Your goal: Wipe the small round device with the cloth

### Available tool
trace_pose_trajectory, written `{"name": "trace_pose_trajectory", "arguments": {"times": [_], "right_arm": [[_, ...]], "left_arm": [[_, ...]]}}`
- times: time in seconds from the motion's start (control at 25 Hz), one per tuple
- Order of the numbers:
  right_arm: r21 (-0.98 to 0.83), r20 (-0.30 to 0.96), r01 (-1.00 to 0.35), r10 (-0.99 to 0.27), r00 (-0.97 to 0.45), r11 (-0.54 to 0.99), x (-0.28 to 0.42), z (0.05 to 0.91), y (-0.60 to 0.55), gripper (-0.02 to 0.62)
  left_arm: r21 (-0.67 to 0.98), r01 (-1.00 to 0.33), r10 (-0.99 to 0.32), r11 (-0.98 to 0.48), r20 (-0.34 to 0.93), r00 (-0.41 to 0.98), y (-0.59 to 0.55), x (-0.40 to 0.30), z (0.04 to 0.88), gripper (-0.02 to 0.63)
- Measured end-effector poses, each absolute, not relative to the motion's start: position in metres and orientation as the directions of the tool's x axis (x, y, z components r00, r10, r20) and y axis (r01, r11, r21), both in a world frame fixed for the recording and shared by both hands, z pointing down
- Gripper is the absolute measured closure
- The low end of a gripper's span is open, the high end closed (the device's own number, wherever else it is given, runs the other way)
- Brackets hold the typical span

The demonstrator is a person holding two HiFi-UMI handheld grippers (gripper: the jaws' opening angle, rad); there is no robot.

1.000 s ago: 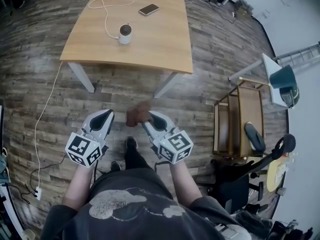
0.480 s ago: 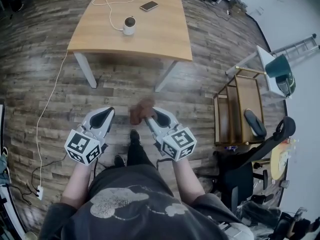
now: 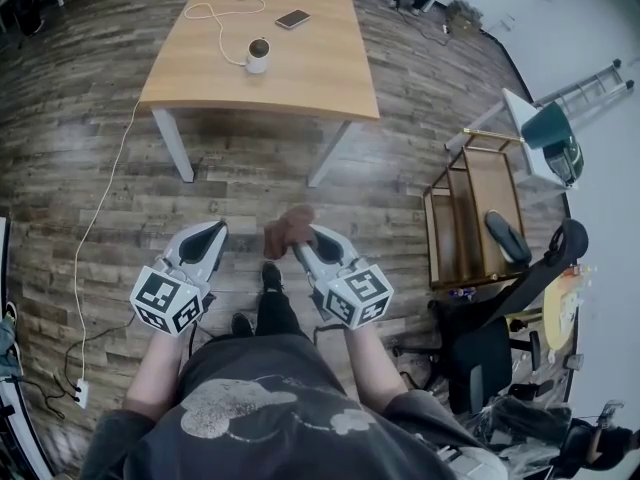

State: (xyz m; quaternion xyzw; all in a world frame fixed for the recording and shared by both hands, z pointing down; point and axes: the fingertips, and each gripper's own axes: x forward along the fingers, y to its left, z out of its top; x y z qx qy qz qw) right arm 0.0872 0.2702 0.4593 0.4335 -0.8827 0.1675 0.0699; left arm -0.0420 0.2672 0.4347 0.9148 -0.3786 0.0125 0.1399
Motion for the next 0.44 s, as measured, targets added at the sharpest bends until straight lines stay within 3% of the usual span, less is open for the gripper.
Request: {"name": "trace_pose_trajectory", "arguments": {"times": [0.44], "right_arm": [[-0.235,0.279,-0.802,-0.752,-0.597,0.549,0.091,0.465,0.288,0.545]], "left_arm": [[0.25,-0.694,-0.689,-0.675,0.121,0.714,0.285,-0.043,0.436,0.589]]}}
